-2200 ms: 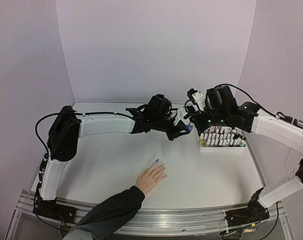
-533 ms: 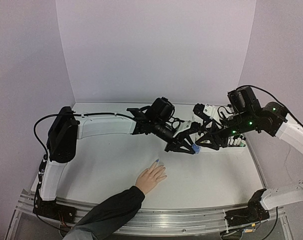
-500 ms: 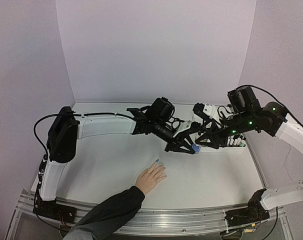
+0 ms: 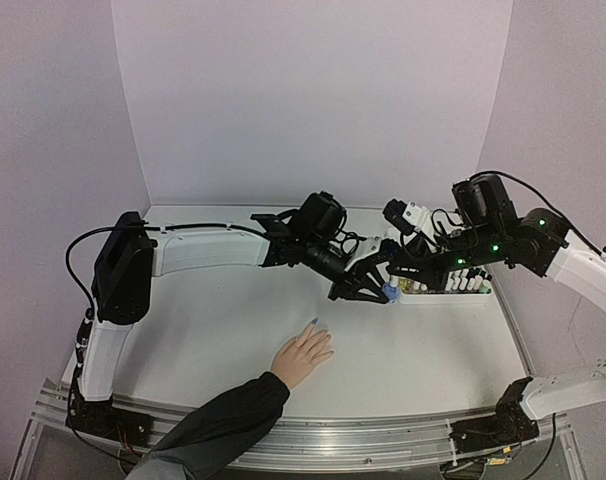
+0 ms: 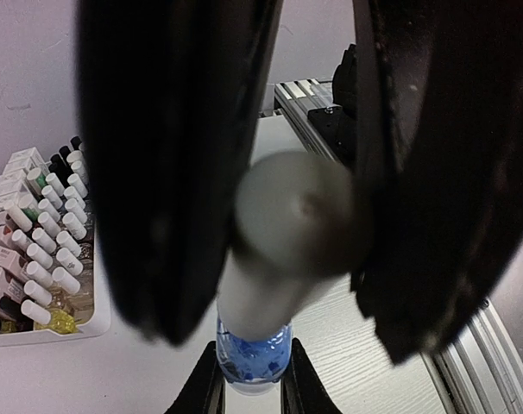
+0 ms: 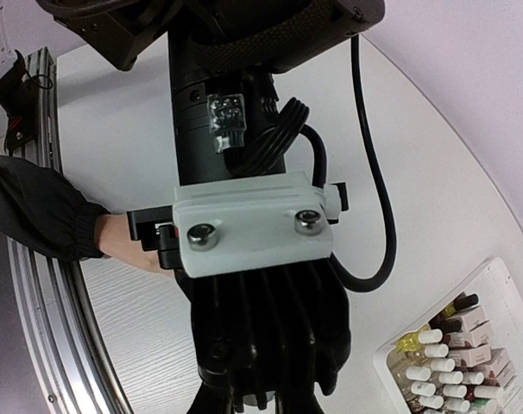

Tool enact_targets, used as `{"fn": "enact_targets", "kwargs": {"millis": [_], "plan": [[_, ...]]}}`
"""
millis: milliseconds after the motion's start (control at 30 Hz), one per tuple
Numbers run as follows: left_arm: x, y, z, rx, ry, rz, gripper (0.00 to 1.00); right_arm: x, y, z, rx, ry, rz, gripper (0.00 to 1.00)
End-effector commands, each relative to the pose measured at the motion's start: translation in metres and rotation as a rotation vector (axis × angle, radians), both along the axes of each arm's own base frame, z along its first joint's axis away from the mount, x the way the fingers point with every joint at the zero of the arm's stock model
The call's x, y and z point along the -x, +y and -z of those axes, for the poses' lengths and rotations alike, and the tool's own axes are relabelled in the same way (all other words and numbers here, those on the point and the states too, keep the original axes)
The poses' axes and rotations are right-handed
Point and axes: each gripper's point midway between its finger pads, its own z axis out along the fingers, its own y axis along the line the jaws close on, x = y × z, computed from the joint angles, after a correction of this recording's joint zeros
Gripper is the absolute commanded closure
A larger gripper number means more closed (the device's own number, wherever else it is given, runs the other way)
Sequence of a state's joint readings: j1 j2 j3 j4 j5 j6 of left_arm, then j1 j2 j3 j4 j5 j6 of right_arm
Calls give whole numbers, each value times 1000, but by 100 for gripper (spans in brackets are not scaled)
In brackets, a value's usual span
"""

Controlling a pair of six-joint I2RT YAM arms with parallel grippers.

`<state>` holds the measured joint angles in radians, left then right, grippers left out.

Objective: Paint the nails
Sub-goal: Screw the nail polish bottle cap onto the nail polish bottle.

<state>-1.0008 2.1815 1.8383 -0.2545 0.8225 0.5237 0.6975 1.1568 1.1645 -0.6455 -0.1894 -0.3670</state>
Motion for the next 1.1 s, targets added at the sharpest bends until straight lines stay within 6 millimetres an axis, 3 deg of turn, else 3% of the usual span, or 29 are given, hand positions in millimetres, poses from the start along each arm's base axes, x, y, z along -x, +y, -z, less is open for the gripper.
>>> {"fn": "enact_targets", "kwargs": {"millis": [0,233,533,833,1067], "plan": [[7,3,-52,111,-63,17,100,-3,-11,-3,-5,-27,65,92],[1,3,-57,132,-61,-14,100,-5,-12,-4,-20,-24,87,100],[-7,4,-58,163,-55,-68,100,-16,0,-16,-162,-56,132,100],[-14,10,-53,158,-60,-106,100,-23,-12,-15,-201,-63,222,100],[-17,8,-58,191,-71,-118,100,-31,-10,-23,-281,-63,275,100]]}}
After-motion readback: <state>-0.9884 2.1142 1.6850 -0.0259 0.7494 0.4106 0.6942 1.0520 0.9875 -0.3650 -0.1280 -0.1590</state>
